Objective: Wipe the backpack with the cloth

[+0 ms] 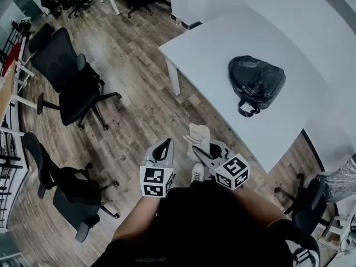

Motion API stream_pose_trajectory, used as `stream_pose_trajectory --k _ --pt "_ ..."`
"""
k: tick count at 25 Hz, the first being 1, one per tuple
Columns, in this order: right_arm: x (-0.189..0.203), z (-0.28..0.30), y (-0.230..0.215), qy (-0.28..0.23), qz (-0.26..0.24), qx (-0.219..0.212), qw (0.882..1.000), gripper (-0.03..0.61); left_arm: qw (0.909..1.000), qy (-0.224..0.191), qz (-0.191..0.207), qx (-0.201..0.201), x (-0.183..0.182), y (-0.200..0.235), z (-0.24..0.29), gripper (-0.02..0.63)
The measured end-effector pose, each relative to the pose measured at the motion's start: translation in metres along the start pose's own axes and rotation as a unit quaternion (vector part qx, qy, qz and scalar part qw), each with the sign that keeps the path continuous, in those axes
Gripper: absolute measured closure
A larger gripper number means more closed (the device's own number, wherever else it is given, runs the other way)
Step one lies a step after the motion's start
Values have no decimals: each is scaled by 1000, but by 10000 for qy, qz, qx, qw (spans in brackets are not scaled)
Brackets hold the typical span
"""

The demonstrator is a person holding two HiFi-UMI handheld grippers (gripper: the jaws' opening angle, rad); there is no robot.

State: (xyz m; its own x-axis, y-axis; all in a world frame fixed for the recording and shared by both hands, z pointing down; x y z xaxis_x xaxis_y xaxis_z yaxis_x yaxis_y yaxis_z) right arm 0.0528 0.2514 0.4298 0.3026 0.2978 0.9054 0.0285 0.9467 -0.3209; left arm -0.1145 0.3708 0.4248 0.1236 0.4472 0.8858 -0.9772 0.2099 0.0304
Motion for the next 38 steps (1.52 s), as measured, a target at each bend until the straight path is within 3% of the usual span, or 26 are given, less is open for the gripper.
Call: stream_pose_trajectory --k 10,16,38 --pt "-15 -41 -62 -366 92 421 9984 485 9991 67 306 287 -32 -38 51 607" --pt "-11 -57 -80 -572 302 686 9955 483 9985 133 456 286 -45 -37 65 607" --pt "12 -38 -117 -249 716 1179 9901 483 9940 474 445 878 -29 -26 124 607"
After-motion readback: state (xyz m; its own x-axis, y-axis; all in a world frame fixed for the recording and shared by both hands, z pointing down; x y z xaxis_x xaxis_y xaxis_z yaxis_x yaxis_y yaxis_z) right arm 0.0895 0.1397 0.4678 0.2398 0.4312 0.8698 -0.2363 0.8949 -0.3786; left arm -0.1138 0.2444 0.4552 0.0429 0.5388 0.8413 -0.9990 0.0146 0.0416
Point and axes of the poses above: the fingertips, and each gripper's own axes: z forward along the fingers, y to its left, x out of its underside, the point moved 10 cm from there along -z, backward along the fingers, and after that the axes turned 6 degrees about -x, right-handed, at the moved point
